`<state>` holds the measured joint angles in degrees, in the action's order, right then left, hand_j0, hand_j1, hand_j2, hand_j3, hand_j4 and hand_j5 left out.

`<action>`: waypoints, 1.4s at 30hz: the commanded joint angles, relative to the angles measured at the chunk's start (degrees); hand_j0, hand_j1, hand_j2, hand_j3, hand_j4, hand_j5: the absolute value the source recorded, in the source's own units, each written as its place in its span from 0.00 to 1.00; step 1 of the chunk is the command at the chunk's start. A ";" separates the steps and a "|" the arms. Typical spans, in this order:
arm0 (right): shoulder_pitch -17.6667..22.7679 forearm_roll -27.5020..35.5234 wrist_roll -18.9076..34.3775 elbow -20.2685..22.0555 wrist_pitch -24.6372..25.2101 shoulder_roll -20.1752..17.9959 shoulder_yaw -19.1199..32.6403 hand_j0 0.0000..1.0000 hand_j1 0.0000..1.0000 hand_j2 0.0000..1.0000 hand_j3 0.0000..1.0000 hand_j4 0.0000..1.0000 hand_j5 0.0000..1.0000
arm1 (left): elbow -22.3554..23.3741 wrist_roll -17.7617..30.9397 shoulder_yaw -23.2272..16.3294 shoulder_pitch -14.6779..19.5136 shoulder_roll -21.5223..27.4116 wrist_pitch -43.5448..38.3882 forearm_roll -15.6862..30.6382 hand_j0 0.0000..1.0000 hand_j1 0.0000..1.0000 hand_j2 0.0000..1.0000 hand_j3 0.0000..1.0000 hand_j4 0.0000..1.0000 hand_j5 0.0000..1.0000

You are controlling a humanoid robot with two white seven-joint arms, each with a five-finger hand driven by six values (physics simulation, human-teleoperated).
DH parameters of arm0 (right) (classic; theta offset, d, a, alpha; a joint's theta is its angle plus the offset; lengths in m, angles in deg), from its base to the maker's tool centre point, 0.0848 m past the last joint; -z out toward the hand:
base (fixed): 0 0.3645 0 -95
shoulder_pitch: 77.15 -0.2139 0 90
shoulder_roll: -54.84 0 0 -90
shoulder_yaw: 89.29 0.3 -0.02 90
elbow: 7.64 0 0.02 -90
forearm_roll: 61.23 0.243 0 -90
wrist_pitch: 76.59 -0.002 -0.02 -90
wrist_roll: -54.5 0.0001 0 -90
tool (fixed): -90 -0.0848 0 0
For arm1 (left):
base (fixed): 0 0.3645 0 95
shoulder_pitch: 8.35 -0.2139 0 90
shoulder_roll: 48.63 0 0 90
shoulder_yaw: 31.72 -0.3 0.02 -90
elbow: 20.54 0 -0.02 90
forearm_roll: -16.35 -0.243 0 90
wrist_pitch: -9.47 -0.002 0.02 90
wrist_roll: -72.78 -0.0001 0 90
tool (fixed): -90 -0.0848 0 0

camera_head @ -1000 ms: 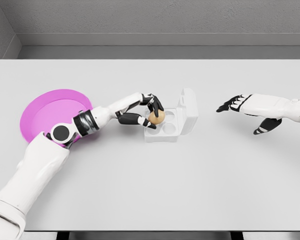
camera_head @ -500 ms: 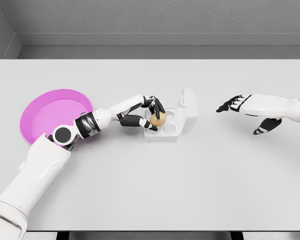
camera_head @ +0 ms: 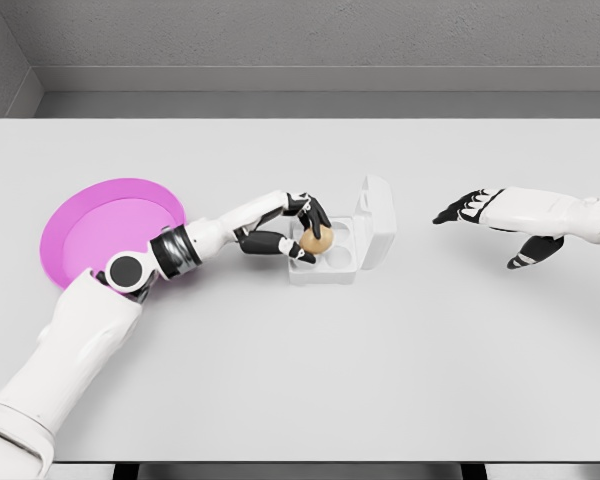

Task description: Pack egg into the box and close the box lid

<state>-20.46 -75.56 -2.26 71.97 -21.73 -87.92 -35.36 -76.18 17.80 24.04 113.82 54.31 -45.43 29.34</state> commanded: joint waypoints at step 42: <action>-0.26 0.09 0.07 0.46 0.14 0.38 -0.06 1.00 1.00 1.00 1.00 1.00 1.00 | -10.53 -0.01 0.05 -0.70 10.26 -0.10 9.06 0.92 0.92 0.92 0.92 0.92 0.92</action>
<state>-20.72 -75.79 -2.17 72.29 -21.73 -87.45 -35.44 -83.15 17.80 24.19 112.94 61.08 -45.42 34.88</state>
